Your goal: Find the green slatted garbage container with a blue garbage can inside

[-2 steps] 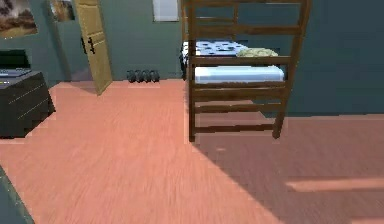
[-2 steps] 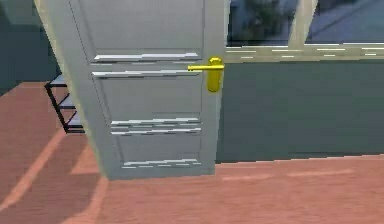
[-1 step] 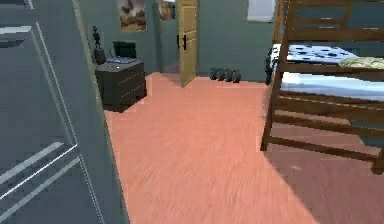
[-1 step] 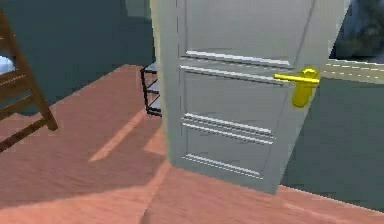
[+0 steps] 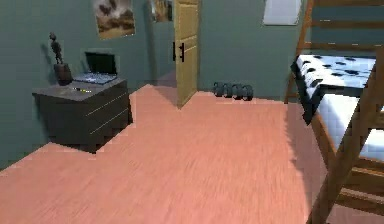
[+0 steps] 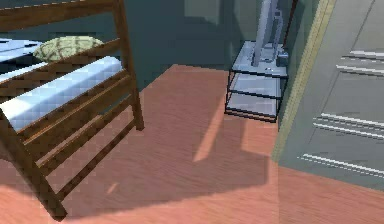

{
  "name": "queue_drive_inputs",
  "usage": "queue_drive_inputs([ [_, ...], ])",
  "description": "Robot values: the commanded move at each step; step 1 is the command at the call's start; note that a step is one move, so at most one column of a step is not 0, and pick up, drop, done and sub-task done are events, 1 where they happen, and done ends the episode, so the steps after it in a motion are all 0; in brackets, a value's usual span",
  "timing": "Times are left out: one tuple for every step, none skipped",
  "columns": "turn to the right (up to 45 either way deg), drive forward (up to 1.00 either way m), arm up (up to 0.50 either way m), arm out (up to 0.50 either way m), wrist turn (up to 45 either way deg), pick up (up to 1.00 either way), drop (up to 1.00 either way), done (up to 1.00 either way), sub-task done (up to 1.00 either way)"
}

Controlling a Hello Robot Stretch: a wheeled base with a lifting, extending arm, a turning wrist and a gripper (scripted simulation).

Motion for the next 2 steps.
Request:
queue_drive_inputs([
  [-6.0,0.0,0.0,0.0,0.0,0.0,0.0,0.0,0.0],
  [0.0,0.15,0.0,0.0,0.0,0.0,0.0,0.0,0.0],
])
